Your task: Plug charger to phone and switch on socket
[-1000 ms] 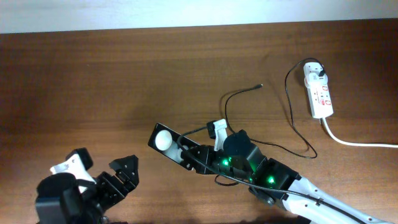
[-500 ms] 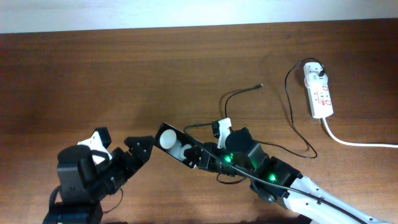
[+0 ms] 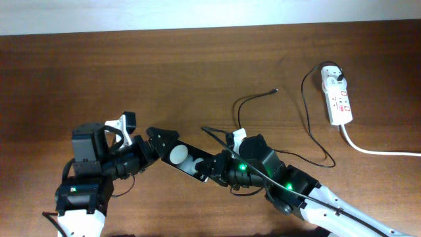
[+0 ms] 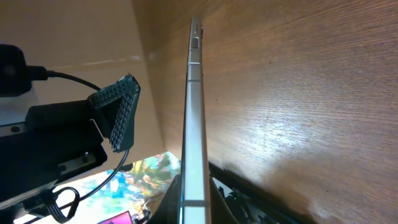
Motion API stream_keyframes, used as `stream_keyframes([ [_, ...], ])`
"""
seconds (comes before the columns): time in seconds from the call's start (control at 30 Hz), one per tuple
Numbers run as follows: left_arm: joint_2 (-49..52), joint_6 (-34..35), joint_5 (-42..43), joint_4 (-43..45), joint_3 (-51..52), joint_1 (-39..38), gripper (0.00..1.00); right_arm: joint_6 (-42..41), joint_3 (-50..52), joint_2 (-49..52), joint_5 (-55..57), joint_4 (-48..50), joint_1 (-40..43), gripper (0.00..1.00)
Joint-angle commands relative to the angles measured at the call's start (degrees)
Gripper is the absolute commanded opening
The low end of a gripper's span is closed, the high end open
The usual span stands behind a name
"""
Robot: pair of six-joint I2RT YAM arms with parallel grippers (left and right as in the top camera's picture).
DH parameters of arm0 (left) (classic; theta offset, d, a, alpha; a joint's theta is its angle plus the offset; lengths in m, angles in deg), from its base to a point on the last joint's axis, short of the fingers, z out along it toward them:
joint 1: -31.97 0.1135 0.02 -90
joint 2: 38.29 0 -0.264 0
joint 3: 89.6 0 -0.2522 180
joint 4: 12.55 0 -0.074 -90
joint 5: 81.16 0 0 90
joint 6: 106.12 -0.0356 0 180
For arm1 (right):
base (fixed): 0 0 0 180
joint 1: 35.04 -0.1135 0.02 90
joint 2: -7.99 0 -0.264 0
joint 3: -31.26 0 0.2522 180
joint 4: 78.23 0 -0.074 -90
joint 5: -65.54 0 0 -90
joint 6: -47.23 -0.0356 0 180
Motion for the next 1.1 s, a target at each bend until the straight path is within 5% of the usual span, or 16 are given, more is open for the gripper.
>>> stream_keyframes([
  [0.0,0.0,-2.4,1.5,0.2,-0.2,-0.2,0.99,-2.5,-0.5,-0.4,-1.4,0.4,0.4,0.04],
  [0.17,0.0,-2.3,1.5,0.2,-0.2,-0.2,0.99,-5.8,-0.5,-0.4,-1.0,0.4,0.4,0.04],
  [0.43,0.0,-0.5,1.7,-2.7,-0.2,-0.2,0.99,-6.5,-0.5,-0.4,17.7,5.0,0.3,0.04],
  [0.63,0.0,24.2,1.7,-7.8,-0.2,-0.2,0.99,-6.5,-0.5,-0.3,13.7,8.3,0.3,0.04],
  [0.87,0.0,32.9,1.5,-7.8,-0.2,-0.2,0.99,-15.7,-0.5,-0.3,4.3,10.5,0.3,0.04],
  [1.0,0.0,35.5,1.3,-7.2,-0.2,-0.2,0.74,-17.3,-0.5,-0.3,3.3,11.2,0.3,0.04],
  [1.07,0.0,35.5,0.9,-7.1,-0.2,-0.2,0.72,-20.5,-0.5,-0.3,3.2,11.3,0.3,0.04],
])
